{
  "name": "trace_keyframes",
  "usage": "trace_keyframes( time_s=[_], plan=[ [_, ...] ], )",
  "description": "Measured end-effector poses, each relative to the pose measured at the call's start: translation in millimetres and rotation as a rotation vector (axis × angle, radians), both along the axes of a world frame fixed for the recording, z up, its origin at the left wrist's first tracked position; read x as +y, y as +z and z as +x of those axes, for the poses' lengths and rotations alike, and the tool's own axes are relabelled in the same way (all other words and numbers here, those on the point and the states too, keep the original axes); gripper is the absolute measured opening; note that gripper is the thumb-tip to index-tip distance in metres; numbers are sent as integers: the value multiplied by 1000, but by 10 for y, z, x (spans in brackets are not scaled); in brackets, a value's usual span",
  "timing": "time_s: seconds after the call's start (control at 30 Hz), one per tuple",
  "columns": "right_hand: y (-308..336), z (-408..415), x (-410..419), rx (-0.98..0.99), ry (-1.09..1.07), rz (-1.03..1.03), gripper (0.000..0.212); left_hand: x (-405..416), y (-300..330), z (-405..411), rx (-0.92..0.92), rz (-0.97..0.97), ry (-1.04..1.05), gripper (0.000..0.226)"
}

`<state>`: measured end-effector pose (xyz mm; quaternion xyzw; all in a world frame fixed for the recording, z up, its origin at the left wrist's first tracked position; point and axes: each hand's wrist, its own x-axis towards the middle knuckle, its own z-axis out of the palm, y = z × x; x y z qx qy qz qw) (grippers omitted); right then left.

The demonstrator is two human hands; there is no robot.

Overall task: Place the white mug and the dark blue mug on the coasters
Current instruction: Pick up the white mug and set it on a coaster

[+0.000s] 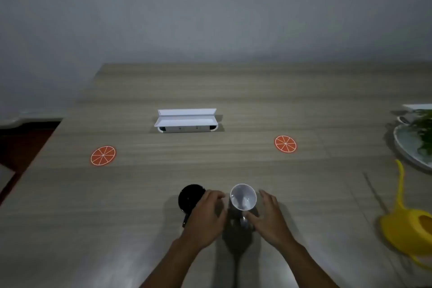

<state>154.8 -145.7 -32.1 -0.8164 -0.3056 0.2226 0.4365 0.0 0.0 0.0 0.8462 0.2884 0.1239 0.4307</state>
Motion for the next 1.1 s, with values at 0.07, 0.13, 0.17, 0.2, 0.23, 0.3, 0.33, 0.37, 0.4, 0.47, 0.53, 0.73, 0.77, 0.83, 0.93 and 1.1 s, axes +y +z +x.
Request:
trace_keyframes(
  time_s=[0.07, 0.13, 0.17, 0.2, 0.23, 0.3, 0.33, 0.37, 0.4, 0.47, 0.53, 0.73, 0.77, 0.83, 0.93, 1.1],
  plan=[
    [-30, -28, -3, 42, 22, -3, 83, -52, -90, -22, 13, 21, -59, 30],
    [-83, -102, -13, 69, 10, -9, 83, -138, -185, -79, 81, 33, -119, 34],
    [-119, -122, -4, 89, -13, 9, 81, -168, -252, -96, 114, 32, -141, 37],
    [-143, -139, 10, 110, -38, 22, 79, -195, -315, -110, 148, 35, -163, 41],
    [-181, -144, 29, 126, -57, 38, 79, -209, -377, -117, 191, 44, -183, 44],
    [-219, -166, 64, 131, -65, 33, 81, -223, -495, -150, 302, 71, -240, 56],
    [-238, -174, 82, 126, -78, 35, 83, -227, -555, -171, 356, 94, -270, 62],
    [-255, -182, 94, 119, -88, 40, 85, -232, -613, -186, 398, 118, -296, 68],
    [-262, -186, 111, 107, -97, 39, 87, -239, -661, -194, 430, 140, -321, 73],
    [-258, -184, 138, 109, -99, 32, 92, -246, -747, -203, 478, 180, -358, 82],
    [-242, -167, 160, 99, -95, 14, 97, -250, -803, -197, 520, 222, -381, 88],
    [-205, -137, 154, 83, -142, 22, 89, -251, -903, -124, 545, 263, -390, 98],
    [-200, -146, 140, 86, -157, 32, 88, -252, -916, -114, 545, 267, -392, 99],
    [-195, -144, 105, 88, -193, 45, 86, -258, -934, -92, 546, 286, -387, 101],
    [-196, -77, 15, 85, -248, 44, 85, -290, -941, -49, 565, 340, -365, 95],
    [-142, 54, -114, 72, -349, 72, 76, -299, -925, 211, 567, 336, -338, 93]
  ],
)
